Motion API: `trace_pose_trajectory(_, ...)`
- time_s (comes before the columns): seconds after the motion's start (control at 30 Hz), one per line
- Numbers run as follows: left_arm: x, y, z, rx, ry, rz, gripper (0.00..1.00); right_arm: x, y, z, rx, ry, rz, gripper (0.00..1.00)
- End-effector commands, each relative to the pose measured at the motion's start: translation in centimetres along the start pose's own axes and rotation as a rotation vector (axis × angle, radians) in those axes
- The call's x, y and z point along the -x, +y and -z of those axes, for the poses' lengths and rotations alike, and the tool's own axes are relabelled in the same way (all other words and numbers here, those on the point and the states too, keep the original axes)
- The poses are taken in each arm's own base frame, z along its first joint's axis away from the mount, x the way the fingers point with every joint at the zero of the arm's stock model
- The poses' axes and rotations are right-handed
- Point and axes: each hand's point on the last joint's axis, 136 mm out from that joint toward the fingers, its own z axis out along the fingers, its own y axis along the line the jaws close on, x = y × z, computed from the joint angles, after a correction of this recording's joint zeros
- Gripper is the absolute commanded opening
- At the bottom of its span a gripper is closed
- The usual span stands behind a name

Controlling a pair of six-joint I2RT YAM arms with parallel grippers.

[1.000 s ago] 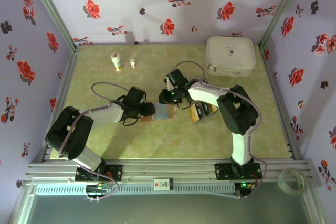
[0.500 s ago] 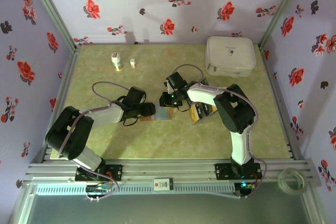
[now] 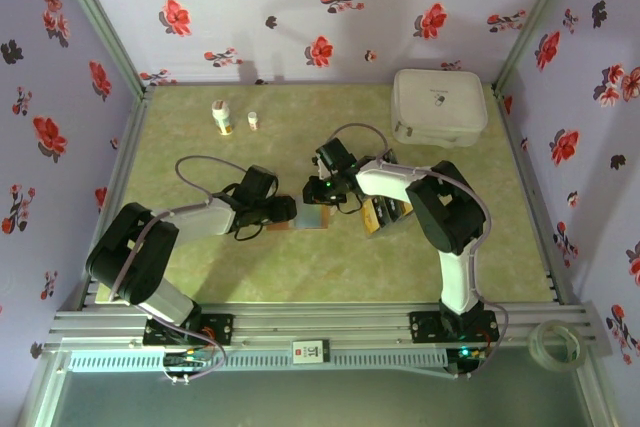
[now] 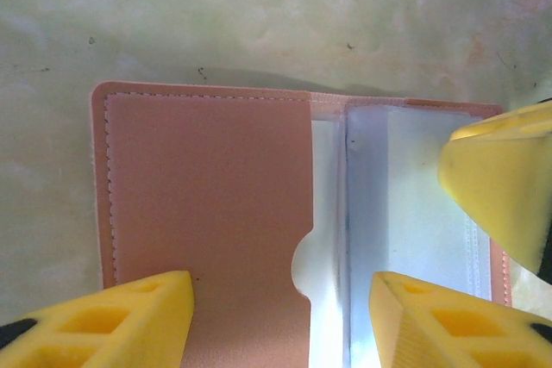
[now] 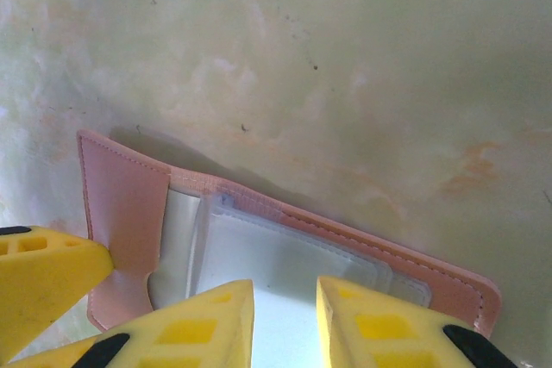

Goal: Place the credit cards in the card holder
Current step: Flip over the card slot on the card holder.

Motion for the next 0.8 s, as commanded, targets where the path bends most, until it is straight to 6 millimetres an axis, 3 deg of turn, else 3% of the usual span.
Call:
trace_pose_trajectory(0.0, -1.1, 1.0, -0.3, 0.038, 0.022, -0.031, 0.57, 1.1, 0.4, 1.6, -0.014, -0.034, 0.021, 0.25)
trace_pose_trajectory(0.43, -1.2, 1.0, -0.3, 0.038, 0.023, -0.035, 0.57, 0.9, -0.4, 1.0, -0.029, -0.026, 0.009, 0.26)
trace_pose_trajectory(0.77, -1.0, 0.6, -0.2, 0.017, 0.018, -0.062, 0.61, 0.5, 1.2, 0.0, 0.036, -0.014, -0.018, 0.26)
